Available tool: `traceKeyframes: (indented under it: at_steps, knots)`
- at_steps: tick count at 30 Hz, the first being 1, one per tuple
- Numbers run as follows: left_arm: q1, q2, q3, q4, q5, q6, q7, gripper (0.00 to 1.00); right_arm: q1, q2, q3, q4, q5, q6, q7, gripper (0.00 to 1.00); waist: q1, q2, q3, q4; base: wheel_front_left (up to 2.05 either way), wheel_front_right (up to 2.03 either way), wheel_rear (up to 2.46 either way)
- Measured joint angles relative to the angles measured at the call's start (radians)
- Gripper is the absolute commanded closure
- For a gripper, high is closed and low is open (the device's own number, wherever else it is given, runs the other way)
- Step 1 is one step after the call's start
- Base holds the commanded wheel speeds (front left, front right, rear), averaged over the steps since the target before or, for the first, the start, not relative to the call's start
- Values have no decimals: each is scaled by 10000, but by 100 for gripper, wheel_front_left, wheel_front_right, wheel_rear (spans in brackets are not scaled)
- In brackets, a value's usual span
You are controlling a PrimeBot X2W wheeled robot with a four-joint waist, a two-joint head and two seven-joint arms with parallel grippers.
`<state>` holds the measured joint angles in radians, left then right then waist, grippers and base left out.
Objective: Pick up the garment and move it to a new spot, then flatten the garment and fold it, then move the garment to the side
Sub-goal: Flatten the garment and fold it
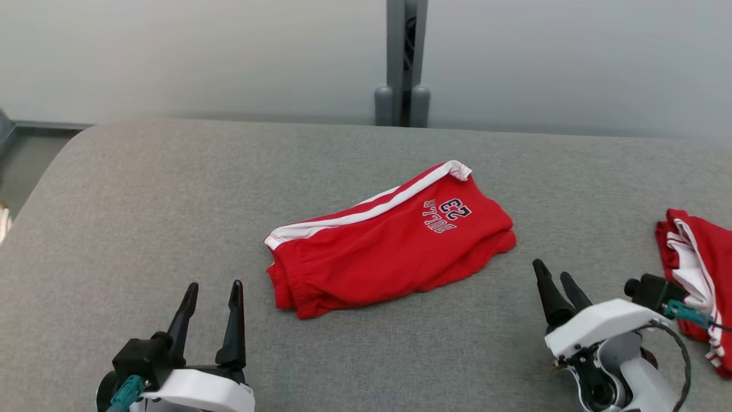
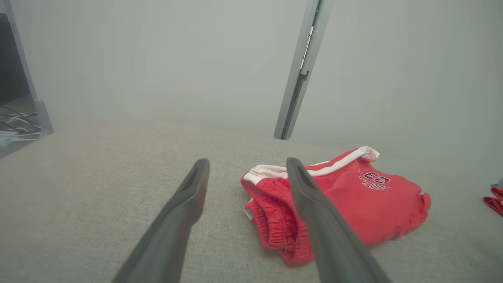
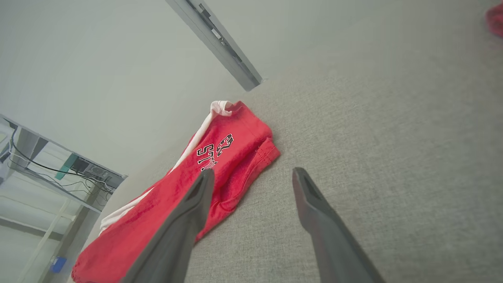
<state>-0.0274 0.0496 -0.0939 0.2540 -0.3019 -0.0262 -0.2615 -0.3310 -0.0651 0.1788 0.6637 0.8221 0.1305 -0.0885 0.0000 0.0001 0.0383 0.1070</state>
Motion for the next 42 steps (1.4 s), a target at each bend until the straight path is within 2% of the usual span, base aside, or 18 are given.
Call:
traceKeyframes:
  at_steps: [4, 5, 6, 11, 19, 30, 31, 32, 33, 34, 42]
  knots:
    - [-83, -4, -196, 50, -71, 8, 0, 0, -673, 59, -267, 1022, 1160, 0, 821, 0, 0, 0, 209, 380, 0, 0, 0]
    - [-83, -4, -196, 50, -71, 8, 0, 0, -673, 59, -267, 1022, 1160, 0, 821, 0, 0, 0, 209, 380, 0, 0, 0]
    - [-214, -10, -253, 61, -81, 13, 0, 0, -1087, 71, -604, 1687, 1772, 0, 1289, 0, 0, 0, 309, 602, 0, 0, 0]
    - [-245, -10, -387, 132, -173, 52, 2, 0, -1845, 92, -1047, 2604, 2454, -10, 1605, 0, 0, 0, 522, 1081, 0, 0, 0]
    - [-426, -4, -545, 232, -278, 100, 0, 0, -2913, -84, -1542, 3591, 3126, -12, 1707, 0, 0, 0, 1061, 1934, 0, 0, 0]
    - [-830, 0, -780, 173, -514, 186, 0, 0, -4072, -596, -1603, 4385, 3300, -33, 1601, 0, 0, 0, 1801, 2550, 0, 0, 0]
    - [-855, -4, -800, 157, -523, 194, 0, 0, -4091, -621, -1509, 4334, 3289, -33, 1599, 16, 0, 0, 1833, 2574, 0, 0, 0]
    - [-856, -4, -821, 157, -527, 201, 0, 0, -4103, -650, -1423, 4247, 3258, -33, 1597, 53, 0, 0, 1856, 2593, 0, 0, 0]
    - [-857, -4, -826, 157, -541, 207, 0, 0, -4103, -650, -1371, 4186, 3237, -33, 1570, 72, 0, 0, 1868, 2598, 0, 0, 0]
    - [-864, -4, -832, 157, -554, 249, 2, 0, -4100, -644, -1327, 4138, 3225, -33, 1475, 100, 0, 0, 1865, 2595, 0, 0, 0]
    - [-883, -6, -708, 201, -546, 272, 0, 0, -3719, -470, -1114, 3808, 3467, 6, 575, 100, 0, 0, 1626, 2344, 0, 0, 0]
